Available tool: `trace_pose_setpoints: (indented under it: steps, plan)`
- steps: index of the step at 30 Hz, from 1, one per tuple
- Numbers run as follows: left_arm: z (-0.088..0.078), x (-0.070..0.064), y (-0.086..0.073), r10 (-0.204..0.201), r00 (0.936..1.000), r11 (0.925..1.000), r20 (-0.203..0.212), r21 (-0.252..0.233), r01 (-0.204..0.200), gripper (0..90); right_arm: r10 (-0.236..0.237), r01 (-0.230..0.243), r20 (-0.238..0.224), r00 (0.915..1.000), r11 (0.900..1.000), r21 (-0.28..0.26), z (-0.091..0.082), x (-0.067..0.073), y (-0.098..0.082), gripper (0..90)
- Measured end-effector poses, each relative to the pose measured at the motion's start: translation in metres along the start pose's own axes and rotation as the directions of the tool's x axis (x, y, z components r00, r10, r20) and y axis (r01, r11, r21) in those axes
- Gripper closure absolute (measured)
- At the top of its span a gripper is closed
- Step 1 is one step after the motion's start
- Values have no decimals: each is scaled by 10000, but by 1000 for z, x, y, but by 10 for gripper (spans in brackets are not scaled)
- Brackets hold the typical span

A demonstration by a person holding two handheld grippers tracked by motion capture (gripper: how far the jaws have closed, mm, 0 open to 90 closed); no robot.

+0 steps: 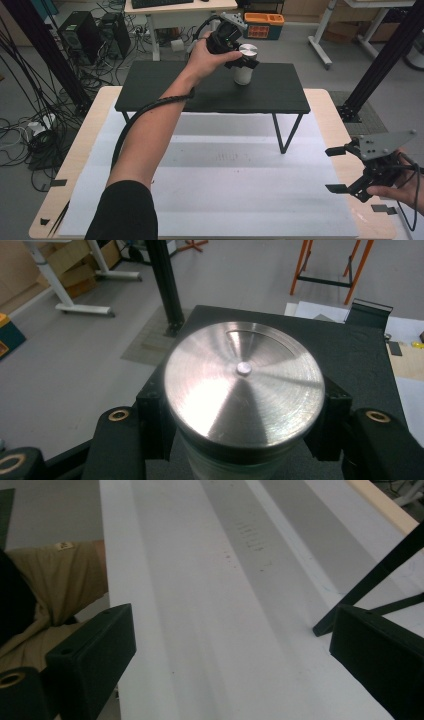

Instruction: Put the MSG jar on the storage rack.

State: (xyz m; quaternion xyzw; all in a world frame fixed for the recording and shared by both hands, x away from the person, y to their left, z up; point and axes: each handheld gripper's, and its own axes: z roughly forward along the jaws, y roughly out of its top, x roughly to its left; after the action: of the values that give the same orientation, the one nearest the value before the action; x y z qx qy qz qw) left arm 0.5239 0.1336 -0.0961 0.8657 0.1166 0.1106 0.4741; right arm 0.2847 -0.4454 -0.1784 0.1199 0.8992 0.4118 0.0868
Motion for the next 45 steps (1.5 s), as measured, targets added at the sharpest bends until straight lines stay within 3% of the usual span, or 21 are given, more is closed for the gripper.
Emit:
trace_pose_setpoints:
  steps: [5,7,10,16,18,25,27,32,41,45]
  plan:
    - [-3,1,1,-182,9998,9998,-65,21,182,398,106,-106,23,9999,9999,-106,1,0,-2,39]
    - [-9,3,1,-316,9995,9994,-78,-111,315,320,139,-139,-9,9999,9998,-140,2,0,-2,39]
    - [-21,-1,4,-200,9993,9998,-302,-56,198,253,152,-152,13,9999,9998,-89,2,1,-1,40]
    - [-63,-19,-2,-323,9957,9994,-865,87,332,82,29,-27,153,9999,9998,-192,-1,3,9,37]
    - [-74,-26,-7,-301,9946,9995,-990,60,309,72,1,5,181,9998,9996,-297,-2,4,12,37]
    - [-122,-65,-44,-232,9935,9995,-1115,-256,205,53,-39,68,454,9990,9979,-640,1,6,29,30]
    - [-139,-82,-59,-98,9933,9995,-1156,-297,64,41,-35,64,508,9987,9983,-572,4,7,34,30]
    - [-168,-110,-94,-33,9940,9990,-1090,-442,-16,40,182,-139,571,9982,9971,-747,12,7,41,27]
    - [-194,-148,-147,-7,9948,10000,-1023,54,12,37,431,-404,744,9963,9985,-375,29,1,54,29]
    - [-199,-162,-169,39,9921,9999,-1252,149,-21,38,606,-602,727,9955,9982,-87,37,-5,55,30]
